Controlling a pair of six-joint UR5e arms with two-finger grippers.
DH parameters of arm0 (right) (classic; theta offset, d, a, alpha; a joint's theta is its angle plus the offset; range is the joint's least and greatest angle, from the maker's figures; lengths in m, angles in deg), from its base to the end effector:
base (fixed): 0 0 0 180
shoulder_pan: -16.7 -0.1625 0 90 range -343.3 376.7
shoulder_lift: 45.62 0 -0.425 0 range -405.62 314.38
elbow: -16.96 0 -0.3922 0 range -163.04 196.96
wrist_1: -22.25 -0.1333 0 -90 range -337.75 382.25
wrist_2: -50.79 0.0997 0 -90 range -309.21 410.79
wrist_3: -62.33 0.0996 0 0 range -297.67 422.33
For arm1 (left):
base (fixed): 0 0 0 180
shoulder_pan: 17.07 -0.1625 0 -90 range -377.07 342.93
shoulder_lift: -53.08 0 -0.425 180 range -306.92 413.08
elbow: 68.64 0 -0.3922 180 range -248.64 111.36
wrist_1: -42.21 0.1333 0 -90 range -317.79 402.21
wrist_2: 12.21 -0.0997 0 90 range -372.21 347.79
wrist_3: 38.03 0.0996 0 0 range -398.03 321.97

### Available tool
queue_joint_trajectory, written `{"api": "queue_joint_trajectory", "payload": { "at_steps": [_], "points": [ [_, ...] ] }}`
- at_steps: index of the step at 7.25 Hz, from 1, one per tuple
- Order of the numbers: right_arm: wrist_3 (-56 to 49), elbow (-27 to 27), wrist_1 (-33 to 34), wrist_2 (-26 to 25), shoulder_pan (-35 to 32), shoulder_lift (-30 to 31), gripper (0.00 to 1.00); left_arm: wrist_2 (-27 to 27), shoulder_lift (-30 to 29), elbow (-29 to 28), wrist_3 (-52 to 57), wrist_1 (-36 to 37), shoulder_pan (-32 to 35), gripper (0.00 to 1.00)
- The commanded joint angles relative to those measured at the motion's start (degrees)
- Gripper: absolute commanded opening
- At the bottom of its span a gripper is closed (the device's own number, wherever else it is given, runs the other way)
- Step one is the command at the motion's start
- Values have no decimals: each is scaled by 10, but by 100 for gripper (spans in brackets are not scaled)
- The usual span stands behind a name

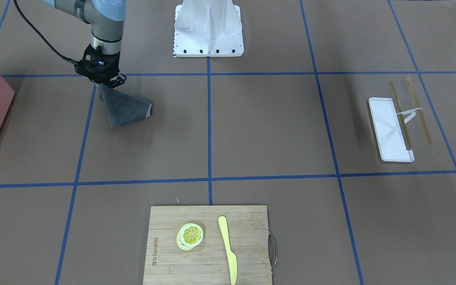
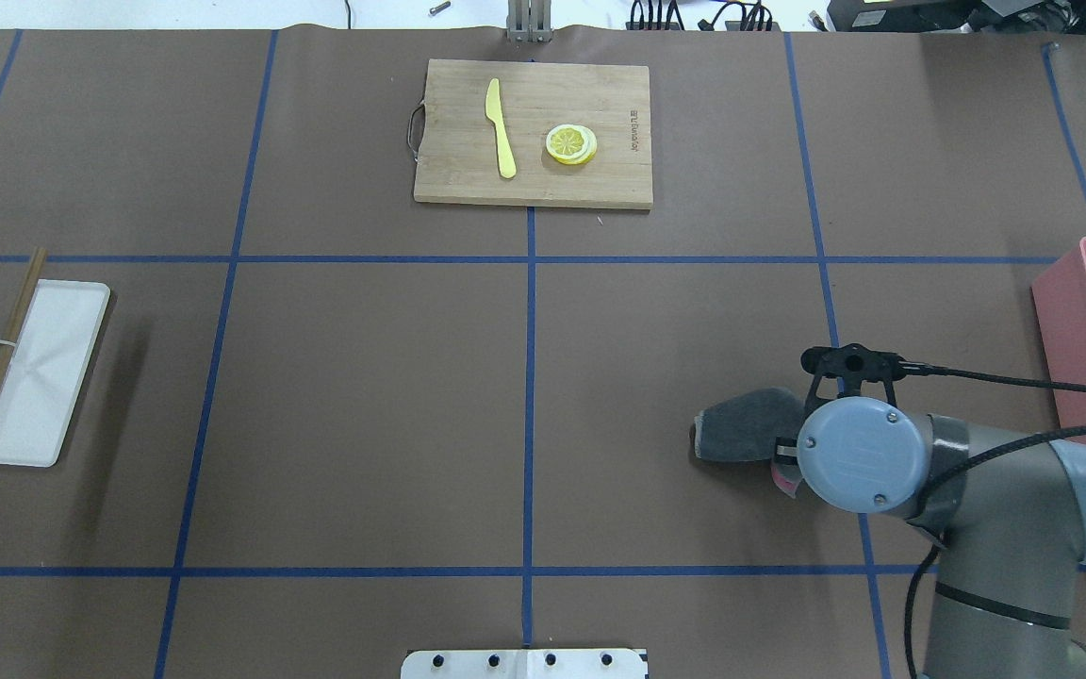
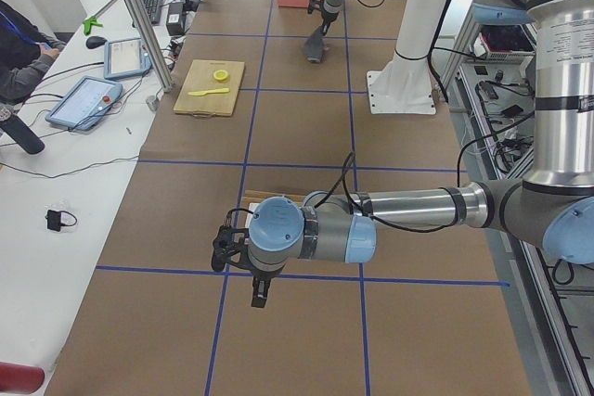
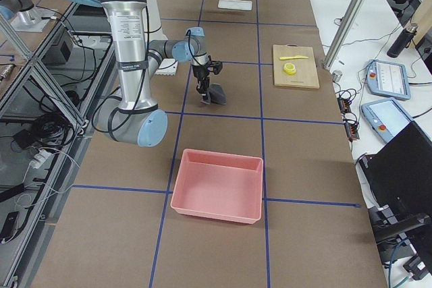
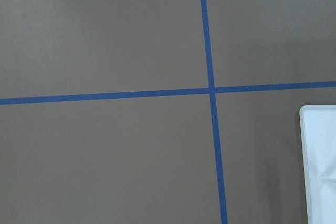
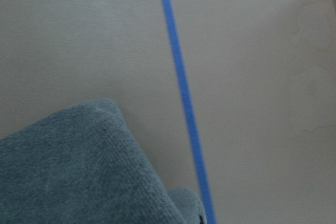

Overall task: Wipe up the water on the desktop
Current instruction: 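Wipe the grey cloth back across the table toward the pink bin with the right gripper, then lift the grey cloth with the right gripper and carry it over the pink bin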

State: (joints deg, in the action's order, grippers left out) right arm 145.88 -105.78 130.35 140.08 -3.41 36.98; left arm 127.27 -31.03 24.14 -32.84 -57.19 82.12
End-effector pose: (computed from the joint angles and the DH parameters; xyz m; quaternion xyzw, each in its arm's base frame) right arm -0.4086 -0.2929 0.3860 0.0498 -0.1846 0.1179 0.9744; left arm -0.1294 -0.4392 0.6599 0.1017 0.4083 -0.0087 0.9071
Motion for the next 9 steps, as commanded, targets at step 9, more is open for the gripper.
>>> {"api": "queue_joint_trajectory", "payload": {
  "at_steps": [9],
  "points": [
    [-86,-24,1,131,-172,-179,0,0,2,-1,0,0,0,98]
  ]
}}
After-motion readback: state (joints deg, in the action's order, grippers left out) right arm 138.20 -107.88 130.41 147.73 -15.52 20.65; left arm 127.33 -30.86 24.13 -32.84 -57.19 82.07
